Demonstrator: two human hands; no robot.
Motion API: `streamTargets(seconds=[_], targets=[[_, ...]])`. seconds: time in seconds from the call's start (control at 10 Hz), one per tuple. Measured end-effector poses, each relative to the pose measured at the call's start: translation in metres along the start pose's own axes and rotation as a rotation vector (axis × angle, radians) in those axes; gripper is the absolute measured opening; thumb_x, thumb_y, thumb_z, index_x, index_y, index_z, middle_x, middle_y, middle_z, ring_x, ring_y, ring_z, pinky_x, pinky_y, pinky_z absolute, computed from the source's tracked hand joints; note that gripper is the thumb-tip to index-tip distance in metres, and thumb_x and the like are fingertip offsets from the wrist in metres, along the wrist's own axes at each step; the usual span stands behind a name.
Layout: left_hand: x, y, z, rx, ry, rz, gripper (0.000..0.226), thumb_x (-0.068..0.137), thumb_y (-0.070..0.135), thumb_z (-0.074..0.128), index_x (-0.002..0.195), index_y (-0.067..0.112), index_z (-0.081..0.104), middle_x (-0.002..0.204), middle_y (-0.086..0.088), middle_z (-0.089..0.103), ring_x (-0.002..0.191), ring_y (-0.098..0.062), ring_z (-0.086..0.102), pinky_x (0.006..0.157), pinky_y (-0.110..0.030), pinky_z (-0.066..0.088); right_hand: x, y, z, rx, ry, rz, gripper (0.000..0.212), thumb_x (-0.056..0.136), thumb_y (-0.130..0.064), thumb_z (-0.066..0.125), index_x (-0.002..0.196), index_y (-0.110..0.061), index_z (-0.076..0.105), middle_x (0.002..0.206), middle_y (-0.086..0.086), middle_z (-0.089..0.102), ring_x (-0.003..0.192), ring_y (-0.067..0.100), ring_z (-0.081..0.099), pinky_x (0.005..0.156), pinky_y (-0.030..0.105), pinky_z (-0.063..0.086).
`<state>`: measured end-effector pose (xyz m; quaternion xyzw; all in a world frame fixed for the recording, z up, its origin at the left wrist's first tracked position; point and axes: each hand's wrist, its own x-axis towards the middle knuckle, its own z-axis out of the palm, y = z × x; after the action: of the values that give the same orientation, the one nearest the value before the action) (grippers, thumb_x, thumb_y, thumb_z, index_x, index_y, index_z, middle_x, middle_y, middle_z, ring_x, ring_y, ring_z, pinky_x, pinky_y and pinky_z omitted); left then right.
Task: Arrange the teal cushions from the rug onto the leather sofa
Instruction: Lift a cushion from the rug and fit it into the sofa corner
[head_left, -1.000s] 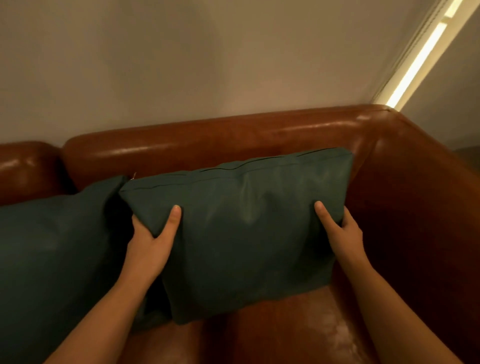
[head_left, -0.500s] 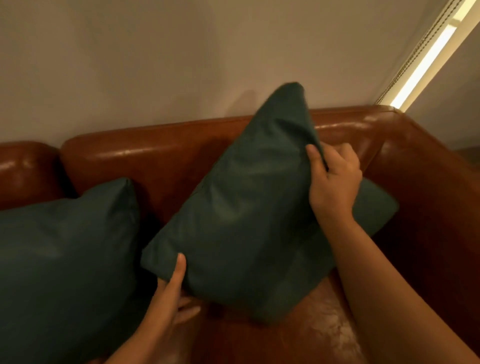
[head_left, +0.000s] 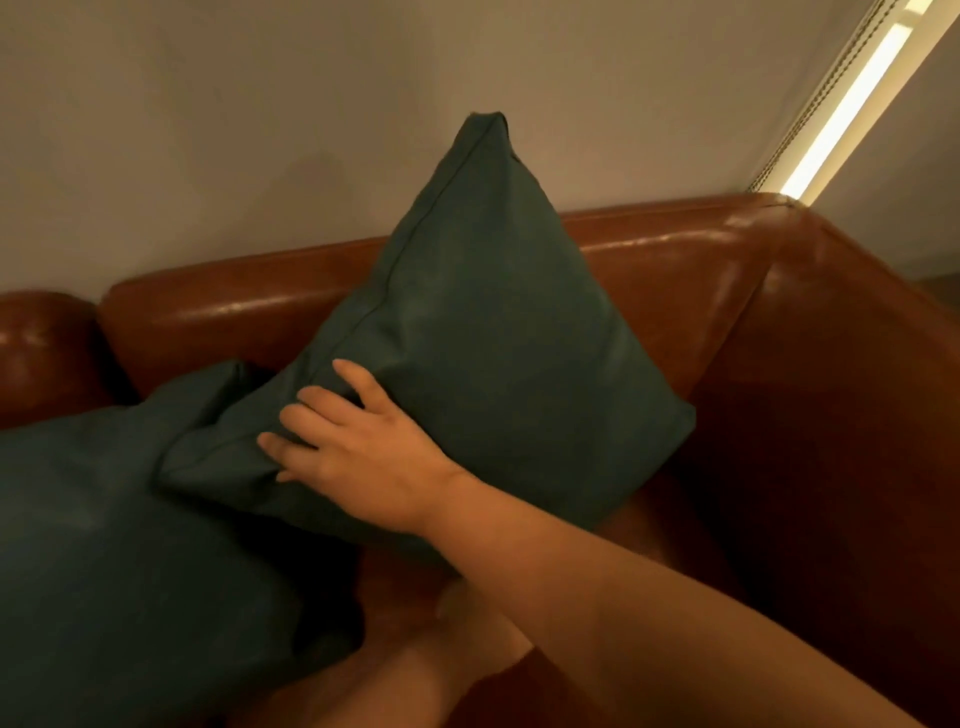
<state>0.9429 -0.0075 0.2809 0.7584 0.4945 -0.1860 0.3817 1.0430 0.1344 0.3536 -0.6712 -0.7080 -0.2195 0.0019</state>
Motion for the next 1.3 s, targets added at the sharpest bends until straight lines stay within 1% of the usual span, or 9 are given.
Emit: streamTargets(seconds=[0.1,0.2,0.3,0.4,0.6,0.7,0.9,1.0,1.3], targets=[[-0.019,-0.083,-0.121,0.247,0.085,0.325,0.044,0.084,0.066,0.035,0.096,0.031,0.06,0.09,0.004,0.068,0.084,-0.02,0.066,0.067,-0.031,0.051,-0.01,0.021,0.003,0.131,0.128,-0.079,0.037,0.097,-0.018,0.049,0.134,-0.02,0.057,0.142,0.009,0.051,0.134,0.023,0.044,0.118,0.036,0.011],[-0.003,0.029,-0.215,0.69,0.339,0.348,0.039,0.083,0.059,0.037,0.097,0.031,0.061,0.096,0.007,0.069,0.093,-0.016,0.066,0.068,-0.026,0.045,-0.042,0.04,0.004,0.396,0.314,0.059,0.053,0.079,0.013,0.057,0.13,-0.002,0.056,0.142,0.029,0.043,0.13,0.037,0.045,0.115,0.033,0.023],[0.016,0.049,-0.258,0.456,0.809,0.706,0.031,0.079,0.055,0.04,0.079,0.028,0.056,0.076,-0.001,0.06,0.075,-0.031,0.06,0.065,-0.039,0.048,-0.075,0.073,0.017,0.416,0.577,0.35,0.045,0.088,-0.011,0.066,0.132,-0.014,0.057,0.144,0.019,0.039,0.133,0.028,0.042,0.115,0.04,0.028],[0.021,0.089,-0.262,0.479,1.002,0.843,0.044,0.087,0.053,0.051,0.122,0.027,0.054,0.113,-0.014,0.055,0.099,-0.039,0.052,0.079,-0.05,0.044,-0.126,0.082,0.036,0.426,0.521,0.774,0.065,0.086,-0.045,0.064,0.142,-0.025,0.038,0.151,0.009,0.025,0.143,0.02,0.025,0.118,0.044,0.012],[0.069,0.143,-0.257,0.512,0.768,0.86,0.083,0.075,0.08,0.032,0.146,0.052,-0.001,0.161,-0.004,-0.001,0.144,-0.038,0.013,0.112,-0.055,0.02,-0.201,0.067,0.094,1.051,0.494,1.871,0.08,0.088,-0.058,0.046,0.153,-0.028,0.009,0.162,0.012,0.001,0.149,0.026,0.004,0.119,0.04,0.009],[0.083,0.149,-0.257,0.245,0.633,0.837,0.099,0.064,0.087,0.045,0.139,0.059,-0.013,0.16,-0.009,-0.008,0.144,-0.038,0.016,0.113,-0.056,0.025,-0.21,0.062,0.112,1.505,0.636,2.081,0.12,0.06,-0.088,0.047,0.153,-0.029,-0.001,0.162,0.004,0.008,0.147,0.024,0.014,0.119,0.049,0.016],[0.089,0.146,-0.246,0.133,0.646,0.831,0.109,0.06,0.09,0.046,0.139,0.054,-0.019,0.16,-0.011,0.005,0.143,-0.034,0.022,0.108,-0.052,0.028,-0.202,0.095,0.123,1.937,0.853,2.025,0.125,0.042,-0.094,0.06,0.149,-0.04,0.022,0.151,-0.004,0.04,0.132,0.025,0.045,0.108,0.054,0.036],[0.087,0.148,-0.243,0.114,0.675,0.867,0.106,0.064,0.086,0.045,0.144,0.049,-0.013,0.15,-0.011,0.028,0.13,-0.034,0.041,0.1,-0.043,0.037,-0.199,0.11,0.116,1.974,0.861,1.946,0.117,0.044,-0.089,0.067,0.143,-0.034,0.04,0.139,-0.002,0.053,0.123,0.026,0.054,0.105,0.05,0.04],[0.061,0.138,-0.238,-0.01,0.791,0.946,0.101,0.068,0.085,0.045,0.147,0.047,-0.006,0.143,-0.009,0.036,0.122,-0.029,0.047,0.093,-0.03,0.03,-0.198,0.125,0.065,1.766,1.02,1.697,0.075,0.073,-0.058,0.071,0.135,-0.019,0.052,0.128,0.002,0.064,0.115,0.021,0.062,0.102,0.046,0.046]])
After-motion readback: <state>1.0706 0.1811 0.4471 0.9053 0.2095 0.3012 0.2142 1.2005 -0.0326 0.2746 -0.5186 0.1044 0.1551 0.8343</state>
